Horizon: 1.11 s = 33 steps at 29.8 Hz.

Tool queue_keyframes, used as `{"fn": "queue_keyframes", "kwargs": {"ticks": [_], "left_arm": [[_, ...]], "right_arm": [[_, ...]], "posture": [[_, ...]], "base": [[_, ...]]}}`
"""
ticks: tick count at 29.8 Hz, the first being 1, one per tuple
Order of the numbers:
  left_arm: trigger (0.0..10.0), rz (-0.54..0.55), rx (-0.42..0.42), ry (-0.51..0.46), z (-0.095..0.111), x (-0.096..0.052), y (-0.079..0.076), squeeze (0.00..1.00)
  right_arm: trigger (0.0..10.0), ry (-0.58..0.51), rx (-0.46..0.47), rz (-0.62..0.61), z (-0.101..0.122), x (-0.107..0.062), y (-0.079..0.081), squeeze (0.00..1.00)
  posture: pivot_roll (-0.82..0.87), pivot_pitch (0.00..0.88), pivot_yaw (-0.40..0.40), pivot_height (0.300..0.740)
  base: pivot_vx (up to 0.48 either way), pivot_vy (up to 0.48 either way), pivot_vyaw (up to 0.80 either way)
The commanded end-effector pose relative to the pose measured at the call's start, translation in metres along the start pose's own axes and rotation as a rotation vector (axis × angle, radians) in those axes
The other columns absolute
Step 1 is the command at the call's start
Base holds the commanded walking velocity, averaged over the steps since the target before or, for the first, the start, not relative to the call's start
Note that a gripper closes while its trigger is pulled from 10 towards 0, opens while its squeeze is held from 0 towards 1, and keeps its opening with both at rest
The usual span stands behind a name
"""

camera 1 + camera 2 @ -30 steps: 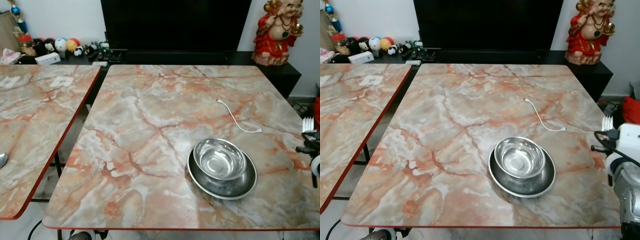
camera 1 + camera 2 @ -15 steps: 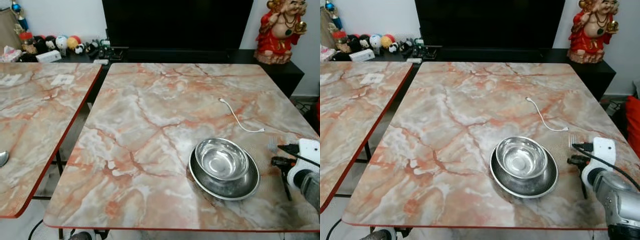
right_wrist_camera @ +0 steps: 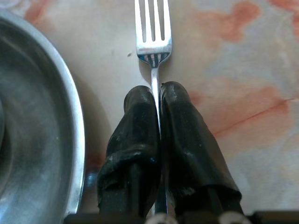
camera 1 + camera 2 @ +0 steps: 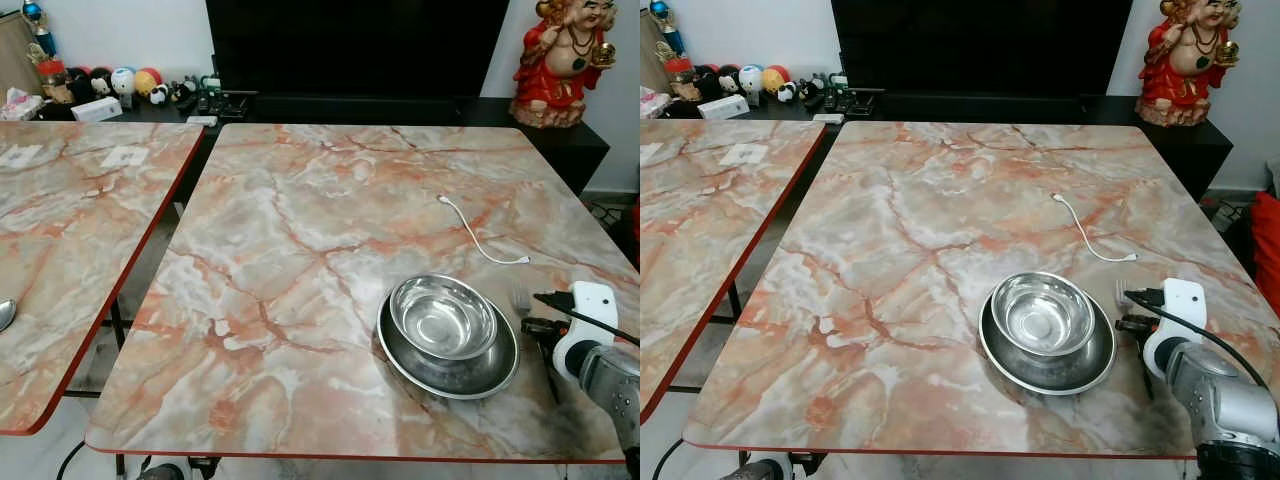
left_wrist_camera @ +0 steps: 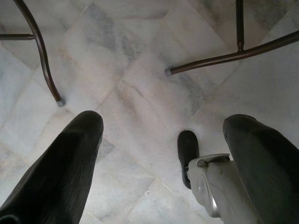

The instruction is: Setting the table

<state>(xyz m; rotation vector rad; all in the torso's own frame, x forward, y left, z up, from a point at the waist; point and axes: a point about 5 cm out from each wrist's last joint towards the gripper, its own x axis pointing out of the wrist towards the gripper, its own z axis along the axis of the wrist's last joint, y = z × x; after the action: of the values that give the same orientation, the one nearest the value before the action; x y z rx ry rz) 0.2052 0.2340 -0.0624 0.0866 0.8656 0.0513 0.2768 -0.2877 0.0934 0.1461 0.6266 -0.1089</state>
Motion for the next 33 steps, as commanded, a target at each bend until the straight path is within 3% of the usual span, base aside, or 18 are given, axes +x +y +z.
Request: {"fn": "queue_keyframes", "kwargs": {"ticks": [1,28,33], "left_arm": [[10.0,-0.002,0.01,0.028,-0.0062,-0.001,0.0002,0.0],[10.0,0.009,0.001,0.03,-0.0052,-0.001,0.0026,0.0],[10.0,-0.004,0.039,0.028,-0.0034,-0.0007,0.0026,0.0]], "right_arm": [[10.0,-0.011,-0.003,-0.005,0.003,0.0014,0.0013,0.0],[10.0,-0.014,-0.045,-0.033,-0.003,-0.0003,-0.0056,0.0],[10.0,-0.016,-0.041,-0.021,-0.0043,0.0008,-0.004,0.0]], "posture": [[0.01,0.0,-0.026,0.74],[0.02,0.018,-0.022,0.74],[0.02,0.02,-0.02,0.74]], "base": [[0.0,0.0,0.0],[0.0,0.0,0.0],[0.0,0.0,0.0]]}}
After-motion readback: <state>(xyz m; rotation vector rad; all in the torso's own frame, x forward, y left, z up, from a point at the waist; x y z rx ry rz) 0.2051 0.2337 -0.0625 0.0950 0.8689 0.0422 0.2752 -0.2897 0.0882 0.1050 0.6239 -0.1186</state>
